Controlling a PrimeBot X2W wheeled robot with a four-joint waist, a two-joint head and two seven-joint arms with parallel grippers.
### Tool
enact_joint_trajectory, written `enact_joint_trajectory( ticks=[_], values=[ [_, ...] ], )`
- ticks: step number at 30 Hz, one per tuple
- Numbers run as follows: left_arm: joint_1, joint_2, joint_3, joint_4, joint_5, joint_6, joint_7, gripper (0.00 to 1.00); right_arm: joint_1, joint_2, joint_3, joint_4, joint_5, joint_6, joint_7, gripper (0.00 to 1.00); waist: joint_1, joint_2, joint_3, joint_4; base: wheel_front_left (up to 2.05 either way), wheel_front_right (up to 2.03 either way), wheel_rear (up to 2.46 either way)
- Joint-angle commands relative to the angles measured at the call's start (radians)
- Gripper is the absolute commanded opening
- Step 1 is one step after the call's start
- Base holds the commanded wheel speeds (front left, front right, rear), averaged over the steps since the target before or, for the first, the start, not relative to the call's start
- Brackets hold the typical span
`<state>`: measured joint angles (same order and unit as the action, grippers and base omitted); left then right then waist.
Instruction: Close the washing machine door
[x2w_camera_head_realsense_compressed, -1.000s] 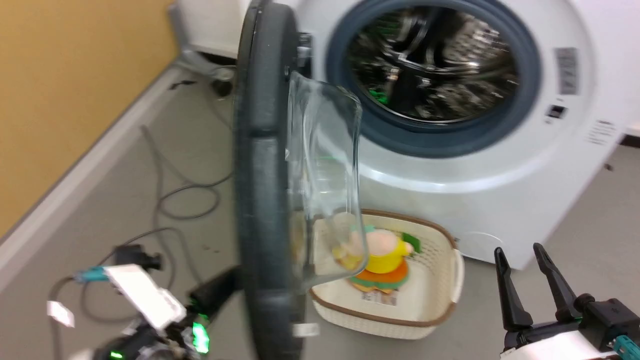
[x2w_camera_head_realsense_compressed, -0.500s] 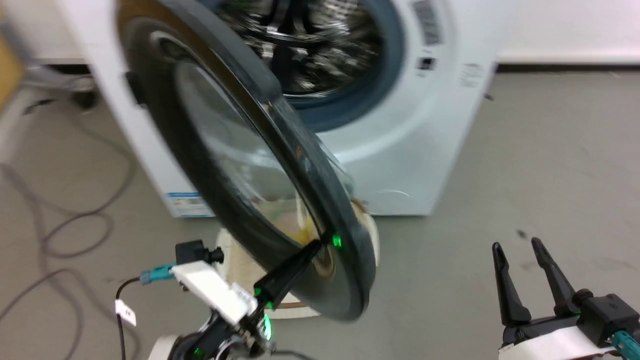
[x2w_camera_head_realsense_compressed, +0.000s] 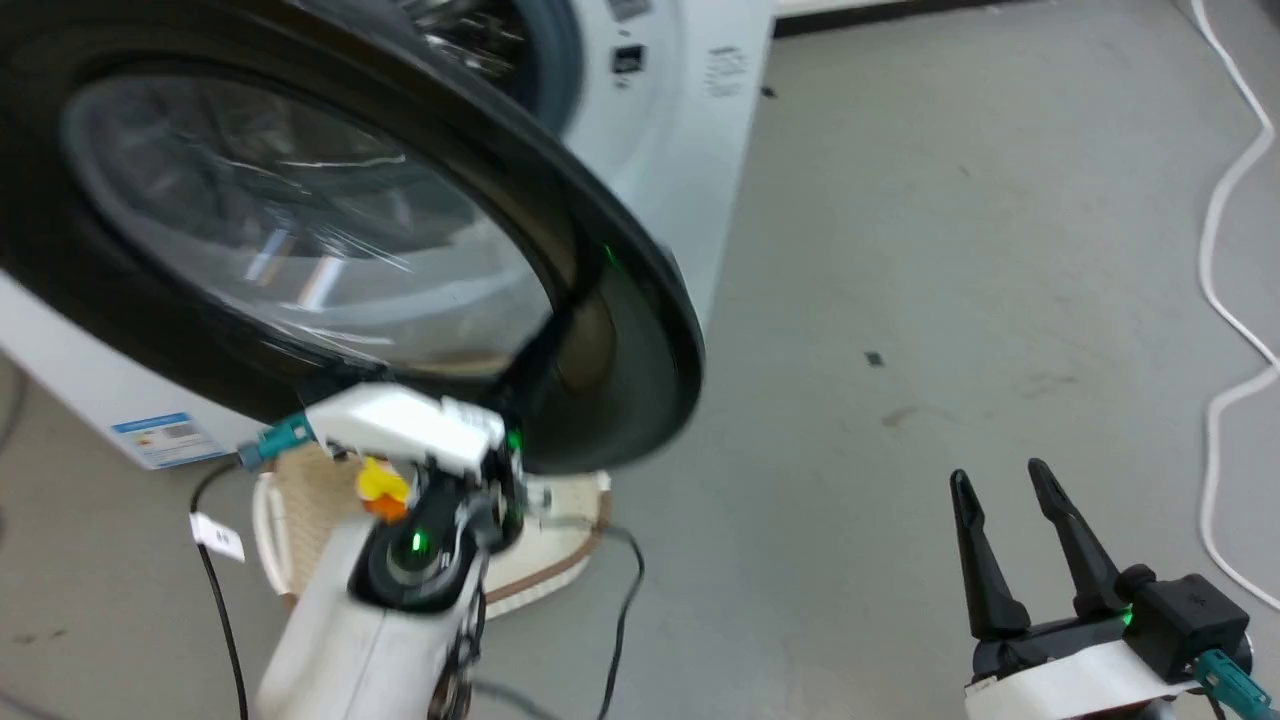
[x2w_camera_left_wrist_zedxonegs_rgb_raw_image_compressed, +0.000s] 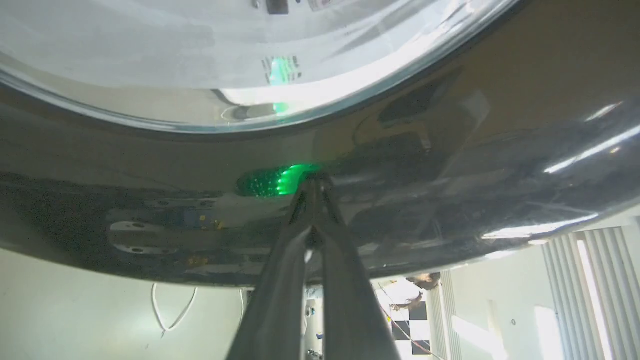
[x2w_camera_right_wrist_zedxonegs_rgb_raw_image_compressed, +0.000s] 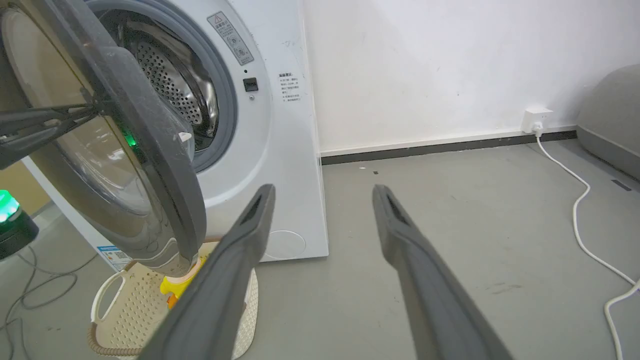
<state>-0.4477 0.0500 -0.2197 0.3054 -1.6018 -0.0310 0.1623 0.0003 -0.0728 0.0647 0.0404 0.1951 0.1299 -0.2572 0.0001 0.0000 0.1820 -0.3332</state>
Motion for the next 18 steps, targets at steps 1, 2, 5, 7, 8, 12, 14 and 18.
enact_joint_trajectory(
  ticks=[1, 2, 5, 7, 8, 12, 14, 18],
  values=[
    [-0.04, 0.0, -0.004, 0.02, -0.005, -0.009, -0.028, 0.0, -0.015, 0.006, 0.003, -0.004, 0.005, 0.001, -0.005, 1.0, -0.0001, 0.0, 0.023, -0.031, 0.0, 0.0, 0.0],
    [-0.067, 0.0, -0.008, 0.045, -0.009, -0.011, -0.053, 0.0, -0.016, 0.008, 0.005, -0.003, 0.004, 0.001, -0.005, 1.0, -0.0001, 0.0, 0.025, -0.037, 0.0, 0.0, 0.0],
    [-0.141, 0.0, -0.029, 0.12, -0.023, -0.018, -0.116, 0.0, -0.016, 0.012, 0.007, -0.002, 0.004, 0.001, -0.005, 1.0, -0.0001, 0.0, 0.03, -0.047, 0.0, 0.0, 0.0],
    [-0.187, 0.0, -0.049, 0.175, -0.033, -0.013, -0.15, 0.0, -0.015, 0.014, 0.006, -0.002, 0.004, 0.001, -0.005, 1.0, -0.0001, 0.0, 0.032, -0.047, 0.0, 0.0, 0.0],
    [-0.208, 0.0, -0.064, 0.199, -0.034, -0.014, -0.161, 0.0, -0.015, 0.014, 0.006, -0.001, 0.004, 0.001, -0.005, 1.0, -0.0001, 0.0, 0.033, -0.046, 0.0, 0.0, 0.0],
    [-0.255, 0.0, -0.141, 0.292, -0.061, -0.055, -0.179, 0.0, -0.018, 0.018, 0.002, 0.0, 0.004, 0.001, -0.005, 1.0, -0.0001, 0.0, 0.019, -0.017, 0.0, 0.0, 0.0],
    [-0.241, 0.001, -0.172, 0.3, -0.039, -0.07, -0.174, 0.0, -0.015, 0.019, -0.003, -0.001, 0.003, 0.001, -0.005, 1.0, -0.0001, 0.0, 0.01, 0.003, 0.0, 0.0, 0.0],
    [-0.175, 0.028, -0.237, 0.262, 0.029, -0.092, -0.165, 0.0, -0.005, 0.019, -0.019, -0.005, -0.002, 0.001, -0.005, 1.0, -0.0001, 0.0, -0.018, 0.056, 0.0, 0.0, 0.0]
  ],
)
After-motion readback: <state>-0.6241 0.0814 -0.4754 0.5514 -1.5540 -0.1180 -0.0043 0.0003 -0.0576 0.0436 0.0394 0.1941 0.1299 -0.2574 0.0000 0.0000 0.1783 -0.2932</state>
